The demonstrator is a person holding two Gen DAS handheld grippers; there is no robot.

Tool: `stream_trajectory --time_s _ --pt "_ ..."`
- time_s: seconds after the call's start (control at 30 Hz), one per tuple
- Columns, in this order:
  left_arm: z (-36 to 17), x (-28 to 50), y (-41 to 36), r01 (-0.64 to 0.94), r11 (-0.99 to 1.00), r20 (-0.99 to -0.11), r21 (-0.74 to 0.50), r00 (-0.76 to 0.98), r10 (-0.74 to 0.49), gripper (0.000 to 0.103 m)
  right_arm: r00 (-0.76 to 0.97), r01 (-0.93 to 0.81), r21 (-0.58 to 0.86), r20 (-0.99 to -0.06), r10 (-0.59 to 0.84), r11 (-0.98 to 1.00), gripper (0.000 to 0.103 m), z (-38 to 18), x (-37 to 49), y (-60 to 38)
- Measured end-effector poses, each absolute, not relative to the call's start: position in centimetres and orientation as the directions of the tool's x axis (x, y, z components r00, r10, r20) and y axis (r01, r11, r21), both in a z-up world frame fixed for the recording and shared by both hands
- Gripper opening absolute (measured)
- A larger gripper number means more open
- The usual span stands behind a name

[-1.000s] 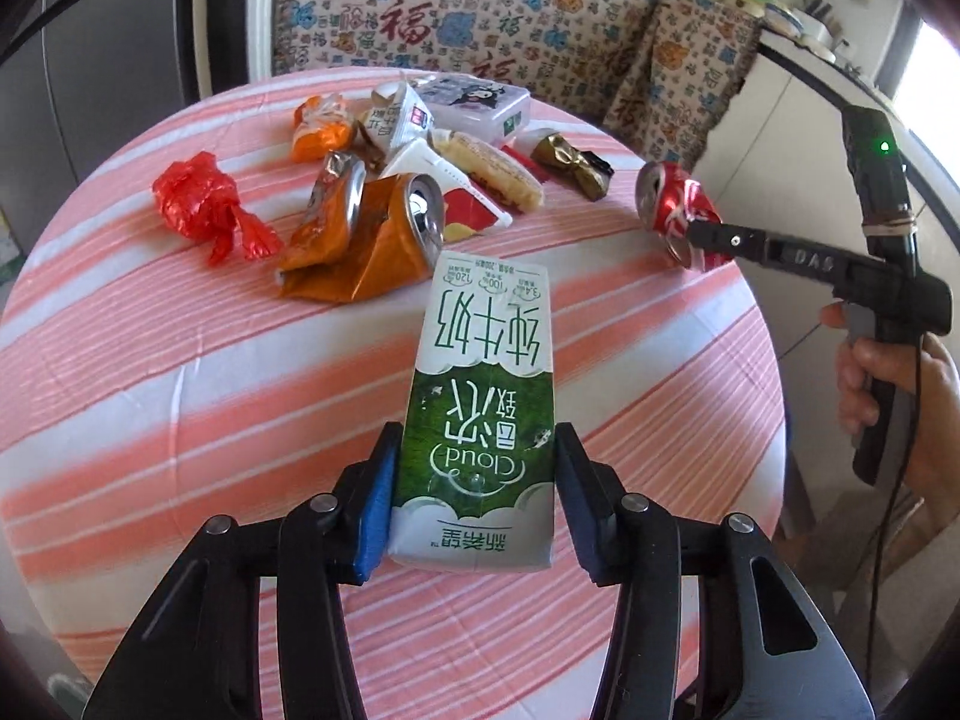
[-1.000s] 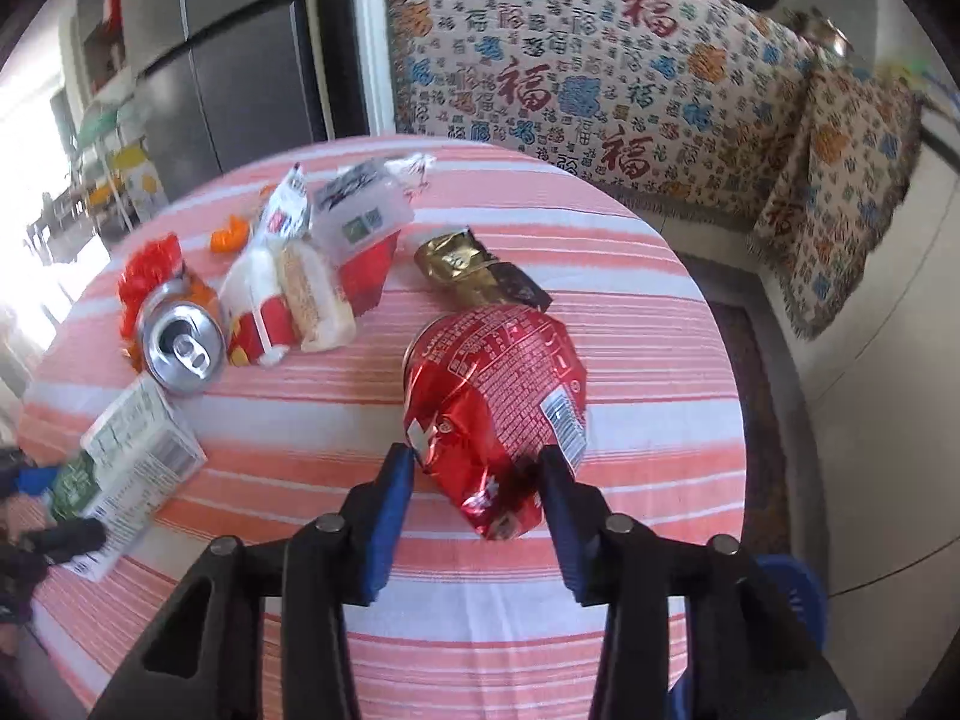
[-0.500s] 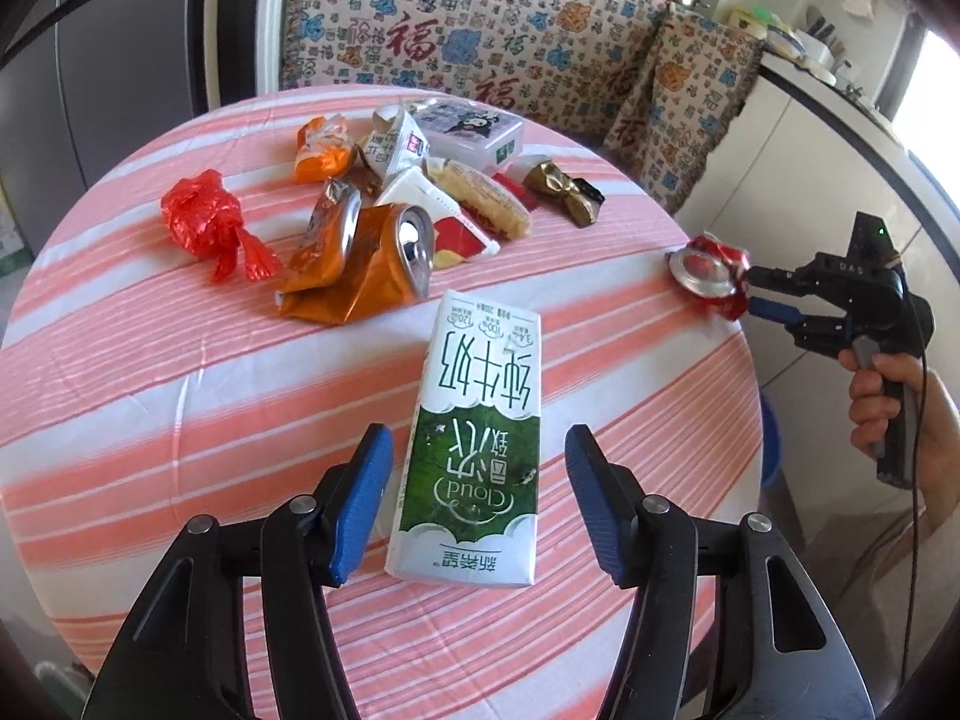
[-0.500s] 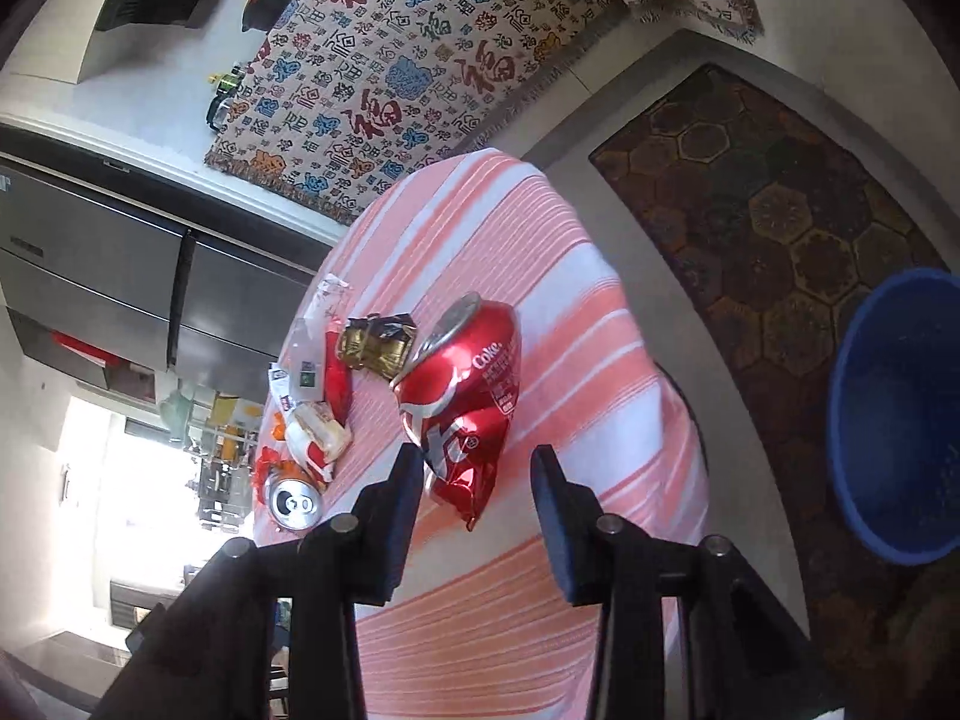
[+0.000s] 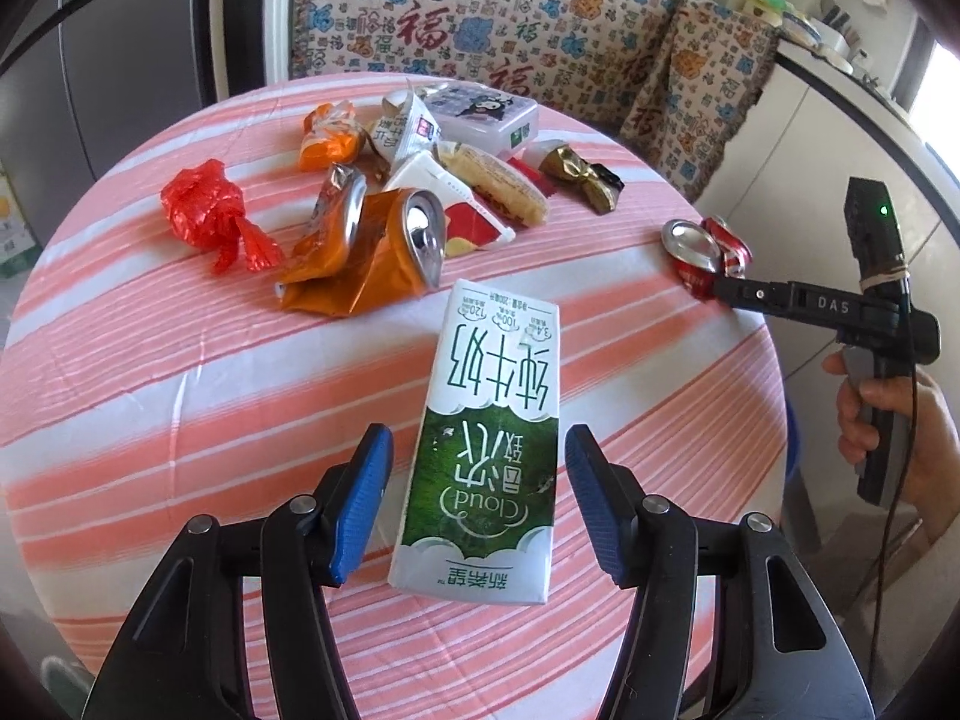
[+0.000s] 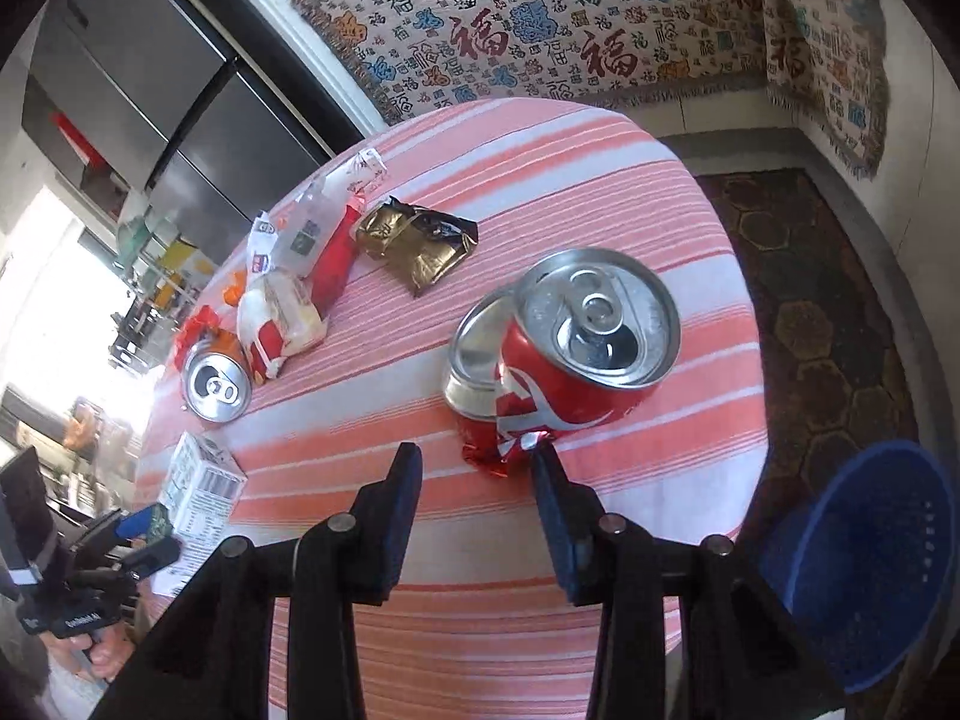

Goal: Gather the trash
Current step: 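Lift the milk carton and Coke can and carry both toward the blue wastebasket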

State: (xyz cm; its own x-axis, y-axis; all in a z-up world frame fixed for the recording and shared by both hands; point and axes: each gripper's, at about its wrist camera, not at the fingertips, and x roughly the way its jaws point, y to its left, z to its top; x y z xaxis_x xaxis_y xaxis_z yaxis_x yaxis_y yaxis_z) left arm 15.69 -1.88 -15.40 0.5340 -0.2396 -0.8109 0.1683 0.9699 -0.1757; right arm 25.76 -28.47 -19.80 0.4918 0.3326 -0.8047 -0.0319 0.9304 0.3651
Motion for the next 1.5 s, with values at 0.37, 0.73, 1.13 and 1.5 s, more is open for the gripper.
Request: stream_trajectory --time_s 0.37,0.73,1.13,1.5 --pt "-15.9 17.2 -3.3 0.166 0.98 -0.853 -0.111 0.491 -0.18 0.066 0.519 0.23 0.335 -0.837 0.176 0.914 0.08 -19.2 28.6 -32.1" --pt "-14.6 16.5 -4.5 0.176 0.974 -0.822 -0.144 0.527 -0.217 0.048 0.533 0.187 0.249 -0.839 0.115 0.95 0.058 -17.0 27.9 -30.6" --pt "-12.2 17.6 -11.2 0.236 0.947 -0.787 -0.218 0.531 -0.314 0.048 0.586 0.1 0.206 -0.803 0.11 0.973 0.058 -13.5 22.7 -31.4" --pt "-10.8 19.7 -27.0 0.413 0.848 -0.753 -0.331 0.425 -0.501 0.048 0.566 0.287 0.049 -0.814 -0.128 0.957 0.059 -11.4 15.1 -43.9"
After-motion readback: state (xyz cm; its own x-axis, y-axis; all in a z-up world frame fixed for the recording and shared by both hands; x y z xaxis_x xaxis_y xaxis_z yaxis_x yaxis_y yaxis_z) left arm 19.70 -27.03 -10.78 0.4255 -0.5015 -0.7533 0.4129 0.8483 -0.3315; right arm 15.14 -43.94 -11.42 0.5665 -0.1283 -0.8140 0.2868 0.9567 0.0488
